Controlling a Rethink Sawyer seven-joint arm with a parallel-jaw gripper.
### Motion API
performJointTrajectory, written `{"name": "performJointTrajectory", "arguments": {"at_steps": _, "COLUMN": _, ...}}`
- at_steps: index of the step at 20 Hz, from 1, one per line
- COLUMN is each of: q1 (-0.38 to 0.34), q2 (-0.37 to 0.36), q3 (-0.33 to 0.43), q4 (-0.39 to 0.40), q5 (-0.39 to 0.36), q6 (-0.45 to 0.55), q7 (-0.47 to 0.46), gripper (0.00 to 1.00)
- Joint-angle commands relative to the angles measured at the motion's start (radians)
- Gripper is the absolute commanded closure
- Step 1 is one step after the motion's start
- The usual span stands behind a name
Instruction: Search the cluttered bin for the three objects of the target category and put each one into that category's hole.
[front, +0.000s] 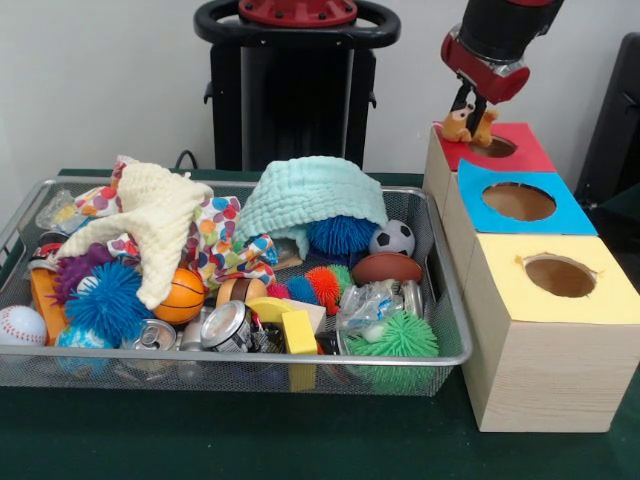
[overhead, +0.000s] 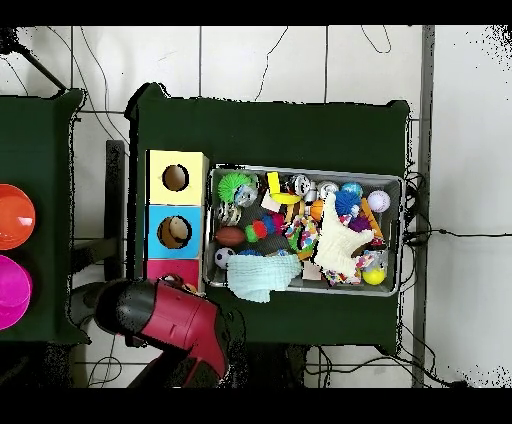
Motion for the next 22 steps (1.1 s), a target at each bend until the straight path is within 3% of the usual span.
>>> {"name": "performJointTrajectory", "arguments": {"at_steps": 1, "q1": -0.012, "q2": 0.029, "q3": 0.042, "q4": -0.096, "q5": 0.034, "q6": 0.033, "q7": 0.276, "gripper": 1.0}}
{"name": "performJointTrajectory", "arguments": {"at_steps": 14, "q1": 0.001, "q2": 0.043, "q3": 0.035, "q4": -0.122, "q5": 0.034, "q6": 0.045, "q7": 0.301, "gripper": 1.0}}
{"name": "performJointTrajectory", "arguments": {"at_steps": 15, "q1": 0.003, "q2": 0.045, "q3": 0.032, "q4": -0.125, "q5": 0.029, "q6": 0.051, "q7": 0.299, "gripper": 0.0}}
{"name": "performJointTrajectory", "arguments": {"at_steps": 22, "q1": -0.017, "q2": 0.039, "q3": 0.034, "q4": -0.122, "q5": 0.016, "q6": 0.051, "q7": 0.262, "gripper": 0.0}}
